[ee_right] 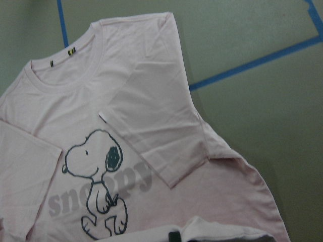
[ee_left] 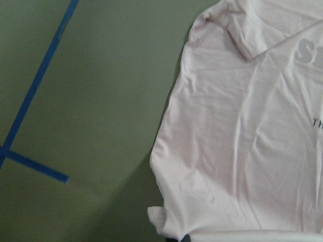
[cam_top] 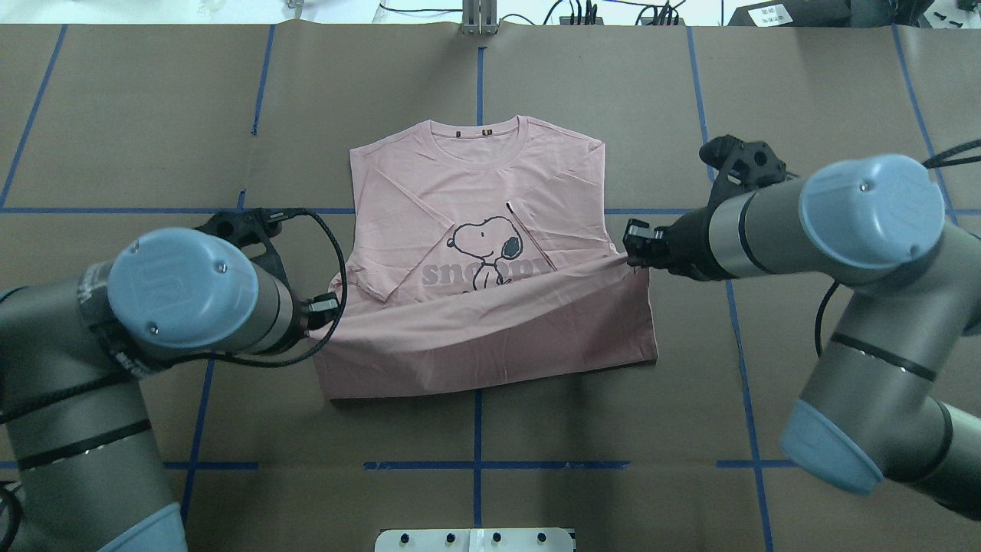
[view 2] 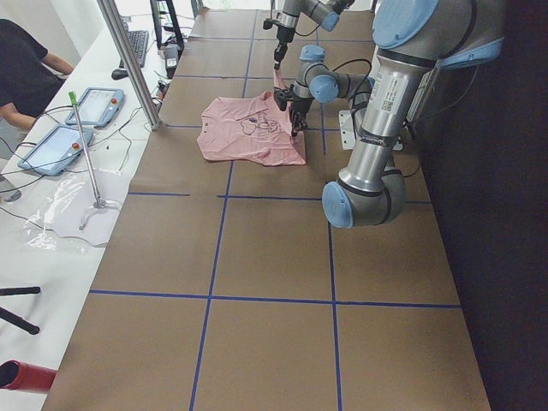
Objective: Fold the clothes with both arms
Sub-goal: 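Lift the hem with both grippers and fold it toward the collar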
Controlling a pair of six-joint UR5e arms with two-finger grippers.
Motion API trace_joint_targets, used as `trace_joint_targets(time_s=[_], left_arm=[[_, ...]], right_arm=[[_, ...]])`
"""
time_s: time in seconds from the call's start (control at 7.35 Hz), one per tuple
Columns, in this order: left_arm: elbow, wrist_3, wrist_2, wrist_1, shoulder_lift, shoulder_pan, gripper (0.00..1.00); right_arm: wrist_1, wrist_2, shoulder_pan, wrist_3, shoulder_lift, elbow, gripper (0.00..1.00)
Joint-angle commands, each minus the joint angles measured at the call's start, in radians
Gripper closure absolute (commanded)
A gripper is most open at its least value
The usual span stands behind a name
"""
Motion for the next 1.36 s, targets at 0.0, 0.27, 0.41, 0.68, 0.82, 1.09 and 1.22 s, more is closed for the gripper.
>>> trace_joint_targets(time_s=[0.0,0.27,0.41,0.68,0.82,1.09,1.22], left_arm=[[0.176,0.093,-0.002,-0.092,-0.088,-0.146,1.0],[0.422,0.093,-0.001,-0.306,-0.175,-0.223,1.0],[0.551,0.095,0.002,-0.412,-0.205,-0.248,1.0],[0.667,0.104,0.006,-0.512,-0.21,-0.28,1.0],[0.715,0.103,0.006,-0.548,-0.211,-0.28,1.0],[0.876,0.101,0.022,-0.594,-0.288,-0.279,1.0],[0.884,0.101,0.022,-0.605,-0.289,-0.279,1.0]], right_arm=[[0.002,0.017,0.091,-0.049,0.166,-0.219,1.0],[0.005,0.017,0.14,-0.06,0.283,-0.378,1.0],[0.105,0.017,0.158,-0.06,0.322,-0.491,1.0],[0.3,0.02,0.186,-0.058,0.381,-0.738,1.0],[0.301,0.023,0.198,-0.058,0.411,-0.794,1.0],[0.302,0.023,0.206,-0.058,0.411,-0.822,1.0],[0.301,0.023,0.206,-0.058,0.411,-0.83,1.0]])
